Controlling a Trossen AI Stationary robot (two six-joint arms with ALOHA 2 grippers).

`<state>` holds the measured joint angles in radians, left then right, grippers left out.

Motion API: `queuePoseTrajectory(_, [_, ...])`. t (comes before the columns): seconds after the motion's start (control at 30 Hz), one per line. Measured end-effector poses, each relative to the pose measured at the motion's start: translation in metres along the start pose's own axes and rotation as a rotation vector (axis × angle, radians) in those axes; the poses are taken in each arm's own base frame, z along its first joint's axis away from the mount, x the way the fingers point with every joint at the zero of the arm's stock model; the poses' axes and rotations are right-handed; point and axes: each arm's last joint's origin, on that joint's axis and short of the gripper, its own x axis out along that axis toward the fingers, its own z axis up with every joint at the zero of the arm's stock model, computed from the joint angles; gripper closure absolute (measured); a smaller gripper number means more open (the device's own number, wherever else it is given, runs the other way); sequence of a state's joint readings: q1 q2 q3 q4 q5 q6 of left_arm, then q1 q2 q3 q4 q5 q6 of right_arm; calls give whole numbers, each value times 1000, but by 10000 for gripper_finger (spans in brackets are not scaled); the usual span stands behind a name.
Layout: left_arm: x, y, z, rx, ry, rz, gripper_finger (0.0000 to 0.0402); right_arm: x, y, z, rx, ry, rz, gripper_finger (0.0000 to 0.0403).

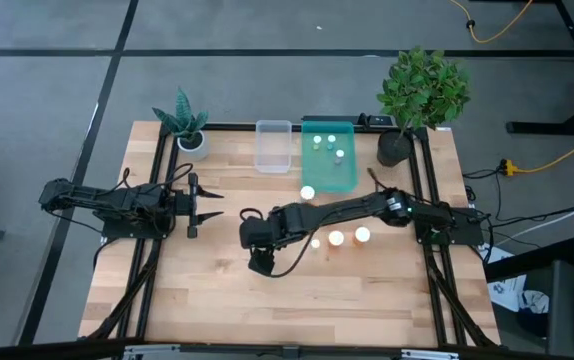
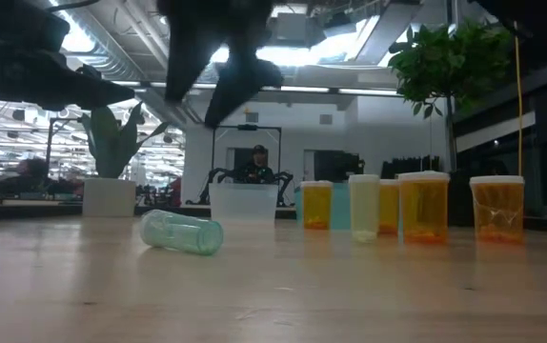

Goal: Pick and place medicine bottles into bin by pill shape (circle, oval)
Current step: Put the blue tablet bottle into the blue bin

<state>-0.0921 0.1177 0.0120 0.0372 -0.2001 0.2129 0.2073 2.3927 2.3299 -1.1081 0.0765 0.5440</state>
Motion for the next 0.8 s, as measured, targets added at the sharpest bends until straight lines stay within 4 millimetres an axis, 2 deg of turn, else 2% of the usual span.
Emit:
queuePoseTrajectory(0.17, [0, 0, 0, 0, 0, 0, 206, 32, 4, -4, -7, 22, -11, 124])
queuePoseTrajectory(0.43, [0, 0, 0, 0, 0, 0, 206, 52, 27, -15, -7, -3, 14, 124])
queuePoseTrajectory(0.8, [0, 0, 0, 0, -1, 0, 206, 86, 27, -25, -1, 31, -38, 124])
